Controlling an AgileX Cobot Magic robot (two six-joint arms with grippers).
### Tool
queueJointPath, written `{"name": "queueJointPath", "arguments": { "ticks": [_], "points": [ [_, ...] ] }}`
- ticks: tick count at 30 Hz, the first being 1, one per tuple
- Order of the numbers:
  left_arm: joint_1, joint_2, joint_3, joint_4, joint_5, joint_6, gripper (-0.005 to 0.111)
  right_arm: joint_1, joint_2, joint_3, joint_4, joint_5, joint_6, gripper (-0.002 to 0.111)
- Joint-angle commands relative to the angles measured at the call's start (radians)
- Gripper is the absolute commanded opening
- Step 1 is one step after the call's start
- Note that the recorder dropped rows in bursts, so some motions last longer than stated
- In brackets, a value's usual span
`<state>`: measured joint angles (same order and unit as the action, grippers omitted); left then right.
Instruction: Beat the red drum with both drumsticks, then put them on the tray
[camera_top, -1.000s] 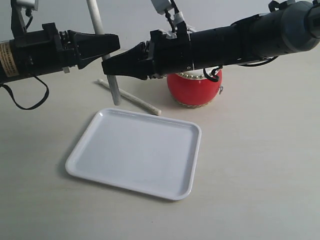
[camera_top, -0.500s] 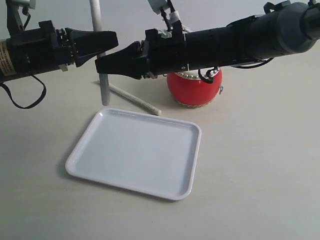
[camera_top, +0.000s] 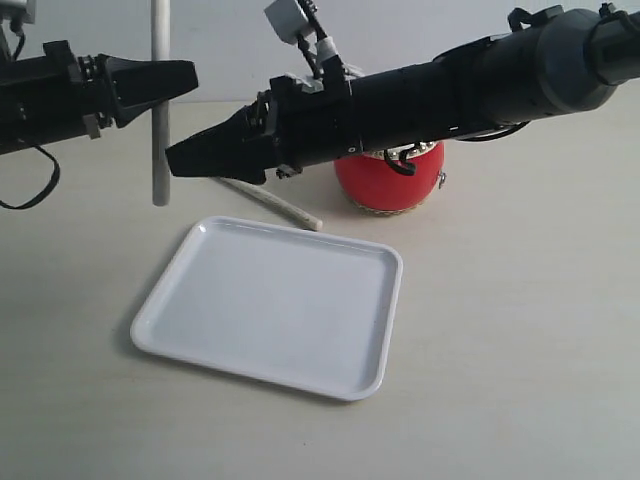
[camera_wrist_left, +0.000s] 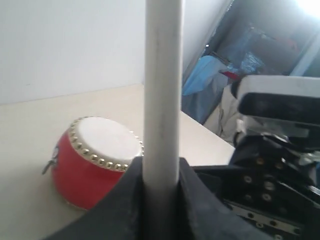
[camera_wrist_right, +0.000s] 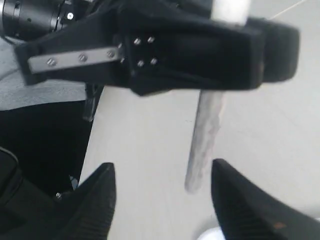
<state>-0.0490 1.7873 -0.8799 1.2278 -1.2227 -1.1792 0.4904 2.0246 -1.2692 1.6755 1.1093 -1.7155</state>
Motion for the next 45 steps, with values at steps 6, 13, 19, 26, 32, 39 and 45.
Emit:
{"name": "queueJointPath", "arguments": {
  "ticks": [6,13,19,26,32,39,45],
  "points": [
    [0.102,-0.074,-0.004,0.114,0.112,-0.106,0.000,0.005,-0.029,-0.056,-0.275,-0.243,0.227,0.063],
    [0.107,-0.154,-0.004,0.199,0.409,-0.219,0.000,0.021,-0.033,-0.299,-0.997,-0.349,0.908,0.062],
    [0.107,-0.239,-0.004,0.323,0.549,-0.334,0.000,0.021,0.000,-0.544,-1.262,-0.233,1.168,0.057],
    [0.107,-0.264,-0.004,0.356,0.554,-0.370,0.000,0.046,0.202,-0.823,-1.463,0.051,1.315,0.057],
    [0.107,-0.264,-0.004,0.364,0.559,-0.370,0.000,0.138,0.461,-1.055,-1.601,0.053,1.354,0.057],
    [0.107,-0.264,-0.004,0.362,0.559,-0.370,0.000,0.138,0.574,-1.154,-1.606,-0.035,1.370,0.056],
    [0.107,-0.264,-0.004,0.360,0.559,-0.370,0.000,0.138,0.608,-1.163,-1.605,-0.051,1.370,0.055]
  ]
}}
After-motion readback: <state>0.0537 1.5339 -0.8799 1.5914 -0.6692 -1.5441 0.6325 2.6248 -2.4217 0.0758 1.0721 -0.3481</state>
